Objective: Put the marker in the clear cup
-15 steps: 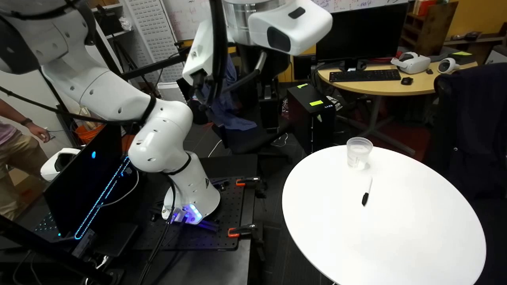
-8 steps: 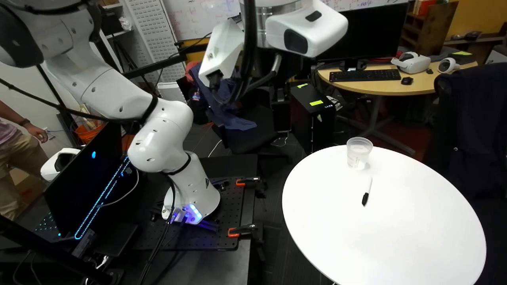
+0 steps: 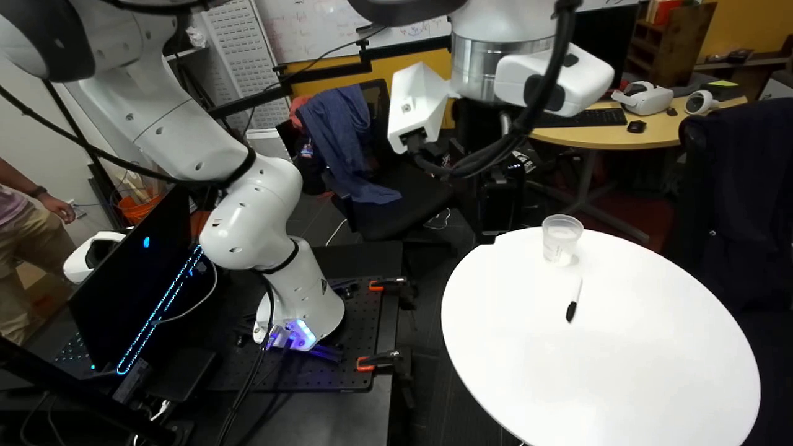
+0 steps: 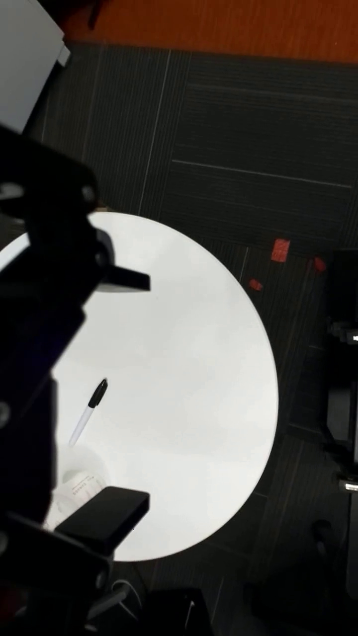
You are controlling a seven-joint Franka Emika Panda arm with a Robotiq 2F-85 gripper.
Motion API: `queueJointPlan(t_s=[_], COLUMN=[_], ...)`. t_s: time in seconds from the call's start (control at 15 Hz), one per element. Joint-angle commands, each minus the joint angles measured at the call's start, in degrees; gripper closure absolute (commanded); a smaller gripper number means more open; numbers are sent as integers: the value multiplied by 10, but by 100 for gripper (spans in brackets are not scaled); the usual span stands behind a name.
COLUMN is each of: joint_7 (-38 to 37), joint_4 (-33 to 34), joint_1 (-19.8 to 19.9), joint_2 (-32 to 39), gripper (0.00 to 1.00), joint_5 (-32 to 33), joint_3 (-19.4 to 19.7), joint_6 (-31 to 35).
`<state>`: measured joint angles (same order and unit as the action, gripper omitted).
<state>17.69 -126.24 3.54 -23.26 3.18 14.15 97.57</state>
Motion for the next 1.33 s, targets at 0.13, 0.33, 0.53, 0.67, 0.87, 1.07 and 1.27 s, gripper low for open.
queueJointPlan(t_s=[0.13, 0.33, 0.53, 0.67, 0.87, 1.07, 1.27], joint_7=[-11, -12, -10, -2, 22, 63, 124], joint_4=[21, 24, 27, 26, 21, 15, 11], joint_1=[9, 9, 6, 3, -4, -11, -18], joint_2=[63, 90, 117, 132, 147, 151, 158], gripper=[0, 0, 0, 0, 0, 0, 0], joint_5=[60, 89, 110, 115, 105, 92, 74], joint_3=[-35, -45, -54, -59, -69, -77, -81], joint_6=[37, 59, 82, 99, 125, 145, 170])
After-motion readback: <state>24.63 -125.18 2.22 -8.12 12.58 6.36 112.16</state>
